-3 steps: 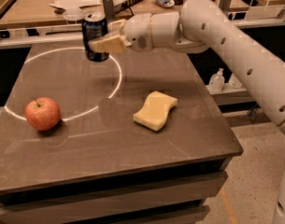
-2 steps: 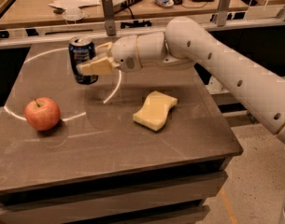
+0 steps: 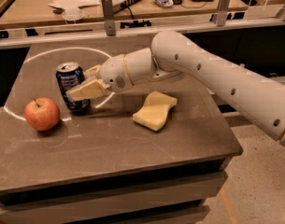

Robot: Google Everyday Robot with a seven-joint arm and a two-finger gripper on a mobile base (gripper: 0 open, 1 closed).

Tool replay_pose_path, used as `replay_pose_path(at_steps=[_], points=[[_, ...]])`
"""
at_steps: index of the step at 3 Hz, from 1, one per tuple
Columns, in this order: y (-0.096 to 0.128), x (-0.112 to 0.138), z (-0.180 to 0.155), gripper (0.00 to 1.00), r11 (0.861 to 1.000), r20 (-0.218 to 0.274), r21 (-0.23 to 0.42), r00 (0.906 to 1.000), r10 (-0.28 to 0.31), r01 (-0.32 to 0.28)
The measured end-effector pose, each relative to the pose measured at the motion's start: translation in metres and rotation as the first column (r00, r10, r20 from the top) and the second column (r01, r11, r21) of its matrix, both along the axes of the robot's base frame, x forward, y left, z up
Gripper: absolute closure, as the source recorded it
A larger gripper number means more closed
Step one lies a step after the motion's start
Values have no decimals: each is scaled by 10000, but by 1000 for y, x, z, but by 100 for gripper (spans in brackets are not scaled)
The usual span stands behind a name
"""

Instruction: Move pepsi can near apple

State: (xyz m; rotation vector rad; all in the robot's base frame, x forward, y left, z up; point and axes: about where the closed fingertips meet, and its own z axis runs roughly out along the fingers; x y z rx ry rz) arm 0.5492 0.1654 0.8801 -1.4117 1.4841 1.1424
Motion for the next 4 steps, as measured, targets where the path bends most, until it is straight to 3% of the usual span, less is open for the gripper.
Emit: replay_pose_path(at_steps=[1,2,4], points=[[-2,-6,-5,74,9998,538,-176,9985,-52,62],[-9,-8,-7,50,9988,1357,-442,9907,-126,188],[-20,-11,-16,4,9964,1720,-705,9845,-346,473]])
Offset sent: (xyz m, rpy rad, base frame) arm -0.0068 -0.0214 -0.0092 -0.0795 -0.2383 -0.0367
